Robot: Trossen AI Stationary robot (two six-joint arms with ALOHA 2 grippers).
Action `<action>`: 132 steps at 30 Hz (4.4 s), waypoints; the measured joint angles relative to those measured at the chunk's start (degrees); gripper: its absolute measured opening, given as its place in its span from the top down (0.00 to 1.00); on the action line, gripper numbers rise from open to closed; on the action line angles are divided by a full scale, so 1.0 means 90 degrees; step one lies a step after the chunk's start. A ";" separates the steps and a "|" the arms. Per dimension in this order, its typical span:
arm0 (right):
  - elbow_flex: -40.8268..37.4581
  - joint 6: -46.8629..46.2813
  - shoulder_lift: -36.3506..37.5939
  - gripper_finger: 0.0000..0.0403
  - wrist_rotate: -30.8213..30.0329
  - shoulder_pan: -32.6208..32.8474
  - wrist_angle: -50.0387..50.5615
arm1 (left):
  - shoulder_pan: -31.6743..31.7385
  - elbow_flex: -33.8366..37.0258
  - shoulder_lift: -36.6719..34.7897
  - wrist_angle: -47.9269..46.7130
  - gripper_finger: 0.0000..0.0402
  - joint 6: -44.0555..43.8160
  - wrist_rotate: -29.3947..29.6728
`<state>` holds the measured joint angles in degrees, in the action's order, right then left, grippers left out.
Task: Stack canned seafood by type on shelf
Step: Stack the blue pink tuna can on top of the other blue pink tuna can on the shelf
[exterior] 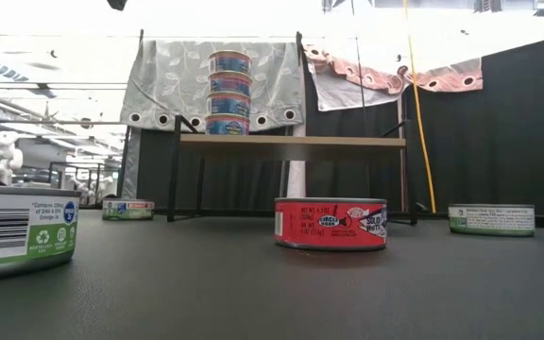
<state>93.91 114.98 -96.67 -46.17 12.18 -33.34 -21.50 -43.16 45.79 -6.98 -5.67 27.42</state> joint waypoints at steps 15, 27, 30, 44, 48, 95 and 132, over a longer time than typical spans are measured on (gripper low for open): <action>0.0000 -0.2806 0.0254 0.55 0.2256 -0.2087 0.1784 | -0.0325 0.0236 -0.0151 0.0405 0.23 0.0222 0.0668; 0.0882 -0.3594 0.0241 0.55 0.3473 -0.2649 0.2259 | -0.0325 0.0233 -0.0217 0.0387 0.23 0.0218 0.0656; 0.1072 -0.3872 0.0220 0.55 0.3802 -0.2768 0.2761 | -0.0325 0.0231 -0.0217 0.0385 0.23 0.0223 0.0653; 0.1297 -0.4386 -0.0742 0.55 0.3930 -0.3195 0.3739 | -0.0325 0.0231 -0.0222 0.0322 0.23 0.0216 0.0649; 0.1294 -0.4395 -0.0822 0.55 0.3838 -0.3191 0.4098 | -0.0325 0.0231 -0.0231 0.0191 0.23 0.0211 0.0649; 0.1297 -0.5391 -0.0927 0.39 0.4025 -0.3123 0.5394 | -0.0324 0.0231 -0.0234 0.0169 0.23 0.0208 0.0649; 0.1297 -0.6034 -0.0927 0.27 0.4513 -0.3388 0.4986 | -0.0325 0.0230 -0.0234 0.0216 0.23 0.0213 0.0646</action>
<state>105.58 60.67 -105.01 -5.56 -18.31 11.53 -24.42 -41.08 43.68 -5.03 -3.75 33.23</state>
